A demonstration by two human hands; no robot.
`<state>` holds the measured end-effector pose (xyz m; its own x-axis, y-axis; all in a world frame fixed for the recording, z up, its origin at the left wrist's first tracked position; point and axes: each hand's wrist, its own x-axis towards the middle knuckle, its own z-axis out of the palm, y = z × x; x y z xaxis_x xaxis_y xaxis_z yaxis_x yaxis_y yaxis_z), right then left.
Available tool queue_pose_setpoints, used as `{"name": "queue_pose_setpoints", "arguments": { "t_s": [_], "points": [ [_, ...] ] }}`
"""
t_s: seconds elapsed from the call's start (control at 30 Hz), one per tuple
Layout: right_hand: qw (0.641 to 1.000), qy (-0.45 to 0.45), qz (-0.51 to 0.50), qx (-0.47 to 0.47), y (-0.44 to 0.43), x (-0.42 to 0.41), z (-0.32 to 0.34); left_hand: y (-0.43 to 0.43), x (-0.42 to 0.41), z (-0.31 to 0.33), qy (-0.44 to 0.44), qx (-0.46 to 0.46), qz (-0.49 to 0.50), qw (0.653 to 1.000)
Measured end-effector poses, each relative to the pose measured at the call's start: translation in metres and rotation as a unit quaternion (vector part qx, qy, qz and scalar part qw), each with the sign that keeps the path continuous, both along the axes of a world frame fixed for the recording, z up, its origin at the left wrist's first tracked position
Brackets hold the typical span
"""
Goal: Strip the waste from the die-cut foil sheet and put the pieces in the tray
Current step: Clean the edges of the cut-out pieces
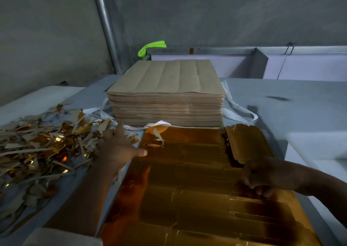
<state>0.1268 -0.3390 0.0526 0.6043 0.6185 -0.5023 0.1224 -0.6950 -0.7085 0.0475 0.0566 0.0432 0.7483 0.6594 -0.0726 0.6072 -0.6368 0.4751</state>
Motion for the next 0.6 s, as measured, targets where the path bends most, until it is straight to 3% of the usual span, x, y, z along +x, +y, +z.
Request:
{"name": "queue_pose_setpoints", "arguments": {
  "t_s": [0.13,0.23,0.27,0.37,0.5,0.6],
  "points": [
    [1.000,-0.002,-0.004,0.000,-0.001,0.003,-0.002,-0.020,0.008,0.000,0.016,0.183,-0.057,0.981],
    [1.000,0.000,-0.012,-0.002,0.002,0.000,0.002,-0.045,0.015,-0.017,-0.009,0.273,-0.172,0.947],
    [1.000,-0.004,-0.011,-0.009,0.005,0.001,0.002,-0.052,0.018,-0.024,0.002,0.278,-0.213,0.937],
    [0.989,-0.128,0.002,-0.078,0.015,0.008,-0.005,-0.062,0.026,-0.043,0.081,0.254,-0.271,0.925],
    [1.000,-0.002,-0.008,0.004,0.002,0.002,-0.004,-0.050,0.028,-0.057,0.137,0.218,-0.239,0.936],
    [1.000,-0.001,0.009,0.008,-0.005,0.004,-0.004,-0.032,0.025,-0.058,0.148,0.220,-0.203,0.943]
  ]
}}
